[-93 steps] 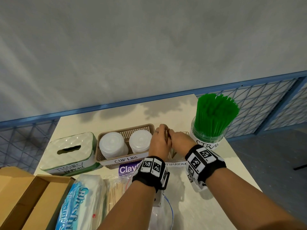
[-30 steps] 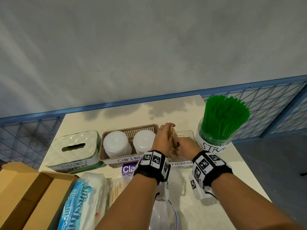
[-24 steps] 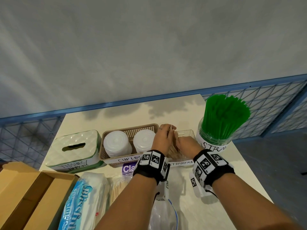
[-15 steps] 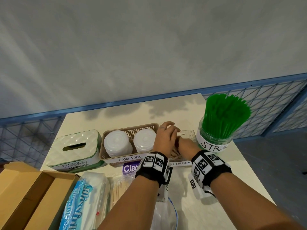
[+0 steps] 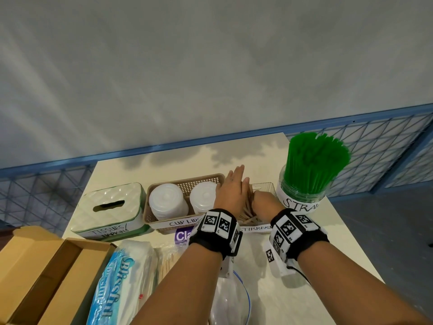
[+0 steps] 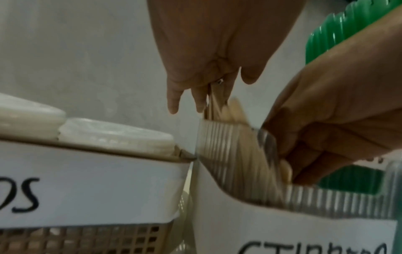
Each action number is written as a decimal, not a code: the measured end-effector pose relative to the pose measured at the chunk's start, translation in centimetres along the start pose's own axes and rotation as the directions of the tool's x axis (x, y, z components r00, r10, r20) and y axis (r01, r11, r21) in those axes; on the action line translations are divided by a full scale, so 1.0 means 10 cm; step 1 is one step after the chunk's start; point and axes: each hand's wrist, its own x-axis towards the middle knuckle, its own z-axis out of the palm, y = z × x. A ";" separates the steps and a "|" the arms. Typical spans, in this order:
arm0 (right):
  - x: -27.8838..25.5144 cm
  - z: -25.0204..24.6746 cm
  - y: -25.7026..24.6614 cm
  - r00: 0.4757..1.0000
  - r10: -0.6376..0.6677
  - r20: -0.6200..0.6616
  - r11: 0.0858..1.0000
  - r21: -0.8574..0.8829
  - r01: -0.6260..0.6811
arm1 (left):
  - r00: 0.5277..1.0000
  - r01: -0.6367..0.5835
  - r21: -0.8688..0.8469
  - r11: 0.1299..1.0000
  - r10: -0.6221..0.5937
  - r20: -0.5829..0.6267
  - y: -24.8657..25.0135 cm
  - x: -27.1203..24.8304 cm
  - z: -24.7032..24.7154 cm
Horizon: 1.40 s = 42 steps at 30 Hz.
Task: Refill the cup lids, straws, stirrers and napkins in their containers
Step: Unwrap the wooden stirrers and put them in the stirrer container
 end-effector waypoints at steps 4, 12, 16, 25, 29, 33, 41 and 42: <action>-0.10 -0.05 -0.01 1.000 -0.015 0.017 0.997 -0.078 0.016 | 0.998 0.032 -0.058 0.998 -0.035 -0.055 0.06 -0.08 -0.13; -0.81 -0.19 -0.23 0.889 -0.030 -0.456 0.869 0.427 0.248 | 0.981 0.055 -0.028 0.998 -0.060 -0.187 0.19 -0.65 -0.68; -1.38 0.11 -0.57 0.948 -0.240 -0.210 0.783 0.534 0.317 | 0.976 0.170 0.079 0.982 -0.157 -0.155 -0.01 -1.20 -0.87; -1.37 1.17 -0.91 0.972 -0.187 0.140 0.951 0.274 0.144 | 0.788 0.536 0.311 0.785 -0.597 0.150 -0.65 -1.83 -0.35; -1.27 1.39 -0.97 0.982 -0.093 0.162 0.968 0.245 0.051 | 0.719 0.650 0.242 0.721 -0.686 0.111 -0.82 -1.88 -0.27; -1.18 1.52 -1.01 0.986 -0.096 0.139 0.965 0.257 0.057 | 0.683 0.697 0.242 0.675 -0.728 0.061 -0.90 -1.87 -0.29; -1.10 1.62 -1.06 0.982 -0.034 0.186 0.930 0.365 -0.037 | 0.687 0.708 0.143 0.692 -0.721 0.087 -0.99 -1.80 -0.29; -1.09 1.63 -1.07 0.982 -0.045 0.185 0.919 0.392 -0.032 | 0.688 0.708 0.128 0.695 -0.719 0.098 -1.02 -1.80 -0.29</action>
